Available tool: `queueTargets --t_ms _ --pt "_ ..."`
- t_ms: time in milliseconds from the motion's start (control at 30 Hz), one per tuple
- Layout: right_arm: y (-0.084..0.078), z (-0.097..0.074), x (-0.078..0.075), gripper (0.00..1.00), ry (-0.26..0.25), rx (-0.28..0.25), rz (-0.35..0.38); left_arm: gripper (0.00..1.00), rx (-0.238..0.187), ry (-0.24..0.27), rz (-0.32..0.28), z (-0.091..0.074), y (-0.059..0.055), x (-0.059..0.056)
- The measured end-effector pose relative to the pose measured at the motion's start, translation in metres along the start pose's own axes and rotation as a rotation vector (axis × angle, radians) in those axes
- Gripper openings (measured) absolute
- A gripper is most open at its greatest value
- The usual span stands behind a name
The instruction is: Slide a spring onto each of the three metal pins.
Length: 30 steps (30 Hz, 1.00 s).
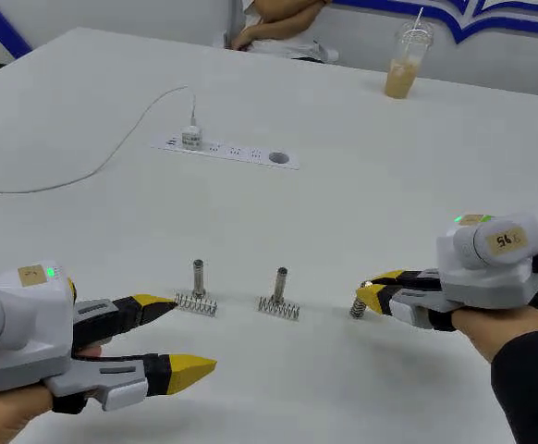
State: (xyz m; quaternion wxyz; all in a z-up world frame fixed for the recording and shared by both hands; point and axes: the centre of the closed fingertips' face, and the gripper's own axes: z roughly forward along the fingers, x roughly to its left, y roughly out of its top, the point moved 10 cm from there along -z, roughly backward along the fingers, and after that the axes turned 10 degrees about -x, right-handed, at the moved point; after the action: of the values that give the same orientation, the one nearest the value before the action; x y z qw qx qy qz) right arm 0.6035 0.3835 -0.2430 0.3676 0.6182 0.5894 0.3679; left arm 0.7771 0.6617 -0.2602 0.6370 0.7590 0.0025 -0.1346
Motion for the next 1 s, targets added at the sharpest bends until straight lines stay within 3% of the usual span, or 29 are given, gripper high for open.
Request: queueTargets --t_ms 400,700,1000 --pt "0.004 -0.006 0.001 0.17 -0.011 -0.010 -0.009 0.60 -0.005 0.000 0.001 0.000 0.000 0.000" --pt "0.025 -0.015 0.008 0.18 -0.018 -0.058 -0.057 0.60 -0.009 -0.002 0.004 0.000 0.001 0.000" --pt "0.044 -0.009 0.037 0.18 0.045 -0.083 -0.113 0.59 -0.012 -0.006 0.009 -0.001 0.002 -0.002"
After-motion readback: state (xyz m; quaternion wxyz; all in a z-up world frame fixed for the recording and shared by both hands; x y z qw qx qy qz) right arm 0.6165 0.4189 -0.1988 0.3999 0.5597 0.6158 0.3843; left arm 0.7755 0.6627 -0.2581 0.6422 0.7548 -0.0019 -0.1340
